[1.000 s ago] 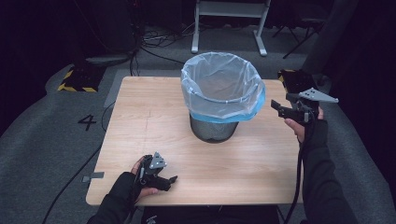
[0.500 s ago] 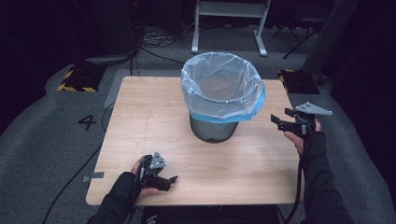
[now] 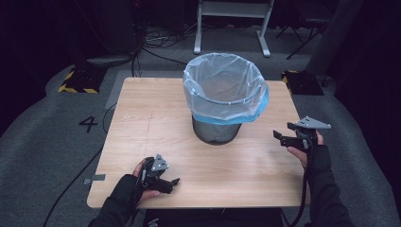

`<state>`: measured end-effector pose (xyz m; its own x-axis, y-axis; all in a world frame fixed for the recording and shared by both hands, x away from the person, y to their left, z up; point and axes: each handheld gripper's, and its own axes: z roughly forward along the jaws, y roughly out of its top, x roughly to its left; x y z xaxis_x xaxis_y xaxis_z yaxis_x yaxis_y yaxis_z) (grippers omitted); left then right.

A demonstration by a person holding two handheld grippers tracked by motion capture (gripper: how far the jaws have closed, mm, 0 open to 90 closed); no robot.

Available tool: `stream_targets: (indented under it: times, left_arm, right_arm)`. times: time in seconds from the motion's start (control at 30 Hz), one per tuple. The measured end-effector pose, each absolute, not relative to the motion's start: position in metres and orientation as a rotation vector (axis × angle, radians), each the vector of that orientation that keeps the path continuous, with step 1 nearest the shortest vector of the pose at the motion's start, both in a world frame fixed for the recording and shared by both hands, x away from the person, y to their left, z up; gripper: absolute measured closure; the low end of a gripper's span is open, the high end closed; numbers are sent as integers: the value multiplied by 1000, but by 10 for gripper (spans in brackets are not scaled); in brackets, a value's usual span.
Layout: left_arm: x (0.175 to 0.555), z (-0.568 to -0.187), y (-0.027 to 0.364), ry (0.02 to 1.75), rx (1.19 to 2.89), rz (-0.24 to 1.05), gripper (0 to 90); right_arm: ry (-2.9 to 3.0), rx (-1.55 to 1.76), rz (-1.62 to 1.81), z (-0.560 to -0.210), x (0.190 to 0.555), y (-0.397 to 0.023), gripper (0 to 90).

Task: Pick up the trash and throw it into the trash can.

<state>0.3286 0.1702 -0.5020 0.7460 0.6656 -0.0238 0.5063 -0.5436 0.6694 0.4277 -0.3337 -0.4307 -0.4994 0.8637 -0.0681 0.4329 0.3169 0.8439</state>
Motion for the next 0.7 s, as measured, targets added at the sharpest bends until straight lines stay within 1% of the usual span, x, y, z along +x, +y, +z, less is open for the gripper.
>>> stream_targets:
  times: [0.7]
  left_arm:
    - [328,-502,170,878,2266,307,119]
  right_arm:
    - [2171,1154,1008,-474,396,-338,264]
